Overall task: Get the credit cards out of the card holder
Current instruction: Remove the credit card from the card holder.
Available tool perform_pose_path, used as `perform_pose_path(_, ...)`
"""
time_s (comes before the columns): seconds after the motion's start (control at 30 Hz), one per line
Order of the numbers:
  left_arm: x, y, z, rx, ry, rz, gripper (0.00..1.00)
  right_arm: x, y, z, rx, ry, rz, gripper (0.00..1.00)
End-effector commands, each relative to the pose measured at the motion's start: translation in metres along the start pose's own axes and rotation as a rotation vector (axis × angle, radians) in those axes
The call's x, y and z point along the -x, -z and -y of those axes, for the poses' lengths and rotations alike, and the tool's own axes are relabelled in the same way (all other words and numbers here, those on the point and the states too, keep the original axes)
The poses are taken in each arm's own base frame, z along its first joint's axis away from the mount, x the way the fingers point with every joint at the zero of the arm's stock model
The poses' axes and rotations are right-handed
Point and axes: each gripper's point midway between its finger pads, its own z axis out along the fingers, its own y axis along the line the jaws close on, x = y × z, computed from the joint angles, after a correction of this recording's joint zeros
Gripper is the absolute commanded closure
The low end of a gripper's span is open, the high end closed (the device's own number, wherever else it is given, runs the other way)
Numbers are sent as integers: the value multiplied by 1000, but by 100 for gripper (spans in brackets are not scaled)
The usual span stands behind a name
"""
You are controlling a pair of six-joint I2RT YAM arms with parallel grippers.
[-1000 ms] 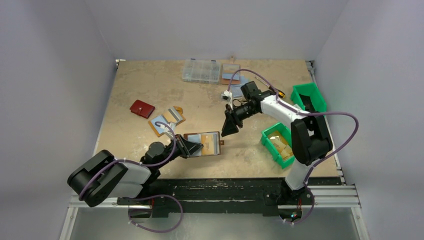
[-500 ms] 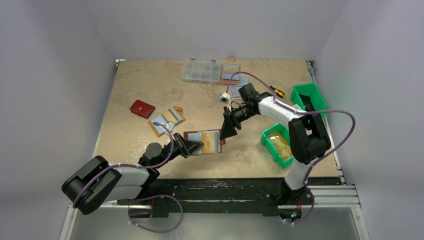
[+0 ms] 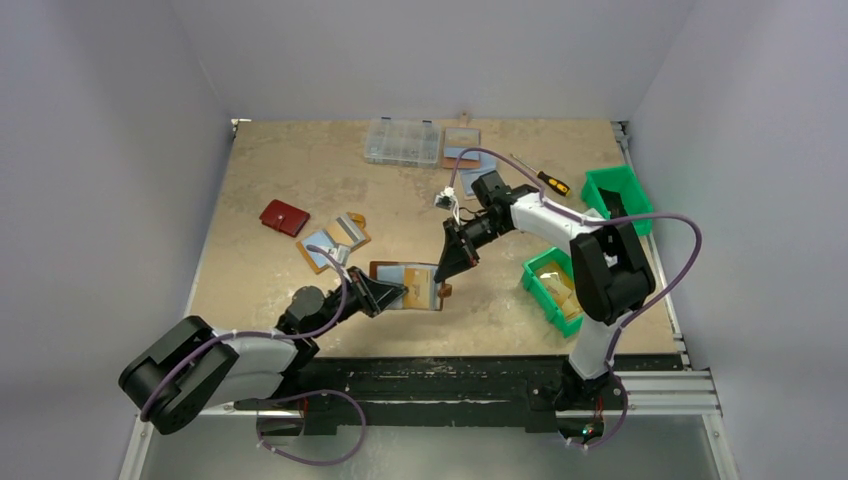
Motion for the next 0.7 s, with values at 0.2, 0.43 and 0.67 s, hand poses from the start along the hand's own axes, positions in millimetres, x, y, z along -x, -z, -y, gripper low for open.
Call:
perform_pose_path(0.2, 14, 13, 12, -45, -81, 72, 100, 2, 2, -6, 33, 99, -29, 100)
perform_pose_path(0.43, 11, 19, 12, -29, -151, 32, 100, 1, 4, -8, 36, 118, -31, 100)
perform_pose_path(0.67, 13, 19, 17, -26, -181, 1, 100, 1, 4, -11, 49, 125, -30, 100)
